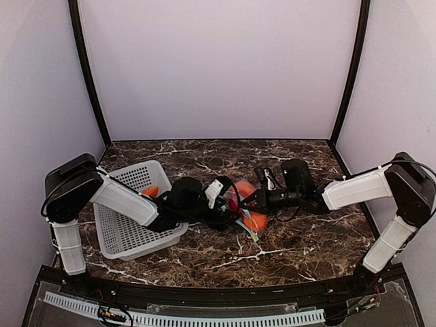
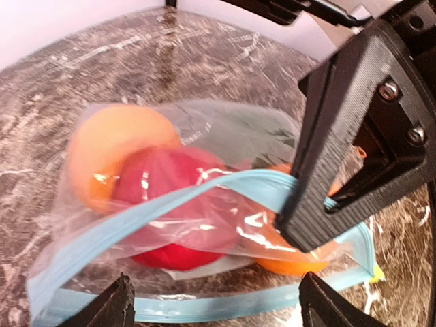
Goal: Open the zip-top bag and remove the fake food
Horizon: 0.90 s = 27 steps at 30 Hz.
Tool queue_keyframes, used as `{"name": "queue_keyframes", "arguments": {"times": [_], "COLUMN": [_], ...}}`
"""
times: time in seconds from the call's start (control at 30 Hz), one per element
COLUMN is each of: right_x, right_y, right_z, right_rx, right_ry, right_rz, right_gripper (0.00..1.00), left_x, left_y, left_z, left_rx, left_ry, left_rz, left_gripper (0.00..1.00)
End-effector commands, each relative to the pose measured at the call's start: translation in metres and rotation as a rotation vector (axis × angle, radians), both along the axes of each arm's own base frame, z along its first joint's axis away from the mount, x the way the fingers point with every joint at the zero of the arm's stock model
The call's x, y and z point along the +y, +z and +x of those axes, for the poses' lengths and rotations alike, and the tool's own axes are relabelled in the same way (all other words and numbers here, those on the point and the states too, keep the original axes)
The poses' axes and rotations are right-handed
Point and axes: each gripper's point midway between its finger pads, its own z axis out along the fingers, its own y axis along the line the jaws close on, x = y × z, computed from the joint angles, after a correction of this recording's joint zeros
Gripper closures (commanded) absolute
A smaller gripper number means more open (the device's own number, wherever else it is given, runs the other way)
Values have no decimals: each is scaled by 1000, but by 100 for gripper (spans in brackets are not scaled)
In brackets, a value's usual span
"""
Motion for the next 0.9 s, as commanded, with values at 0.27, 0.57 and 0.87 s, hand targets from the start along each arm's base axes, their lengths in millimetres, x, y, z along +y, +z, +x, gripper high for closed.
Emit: {"name": "queue_keyframes", "arguments": {"times": [0.27, 0.57, 0.87], "right_x": [19, 15, 2], "right_y": [23, 7, 29], "right_z": [-1, -1, 4], "right_rx": [-74, -37, -117], "right_ry": [48, 23, -26], "right_rz": [24, 0, -40], "right_gripper": [100, 100, 100], "left_x": [5, -6, -27], "left_y": [13, 6, 19], "left_z": [31, 36, 30], "left_rx": [-165, -227, -257], "left_ry": [141, 105, 62], "left_rz": [-51, -37, 53], "left_gripper": [17, 17, 18]}}
